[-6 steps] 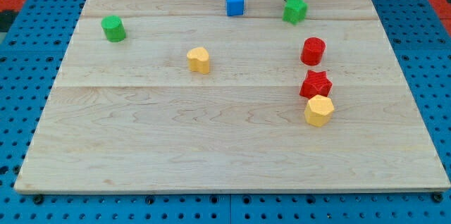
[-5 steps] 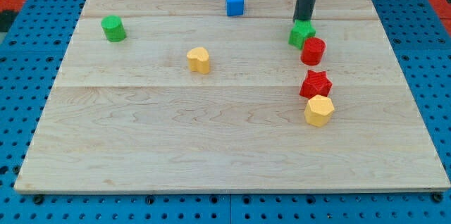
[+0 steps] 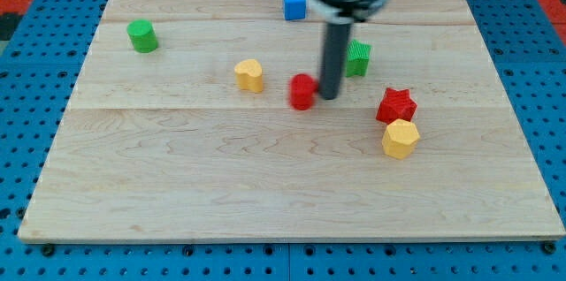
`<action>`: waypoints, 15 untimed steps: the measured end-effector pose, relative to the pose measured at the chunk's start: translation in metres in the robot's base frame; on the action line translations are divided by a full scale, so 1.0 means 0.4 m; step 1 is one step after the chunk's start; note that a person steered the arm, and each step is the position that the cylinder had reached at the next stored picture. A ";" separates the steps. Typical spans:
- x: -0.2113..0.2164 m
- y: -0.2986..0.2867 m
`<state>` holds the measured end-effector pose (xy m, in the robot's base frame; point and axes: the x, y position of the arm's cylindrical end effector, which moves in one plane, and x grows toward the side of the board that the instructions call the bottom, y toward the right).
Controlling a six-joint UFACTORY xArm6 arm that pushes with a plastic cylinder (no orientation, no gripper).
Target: Place the green star and red star below the cube in a vertical line
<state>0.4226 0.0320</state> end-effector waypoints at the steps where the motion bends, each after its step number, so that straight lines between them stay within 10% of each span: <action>1: 0.000 0.116; 3: -0.147 0.336; 5: -0.132 0.032; 8: 0.073 0.517; 10: 0.092 0.213; 15: -0.054 0.080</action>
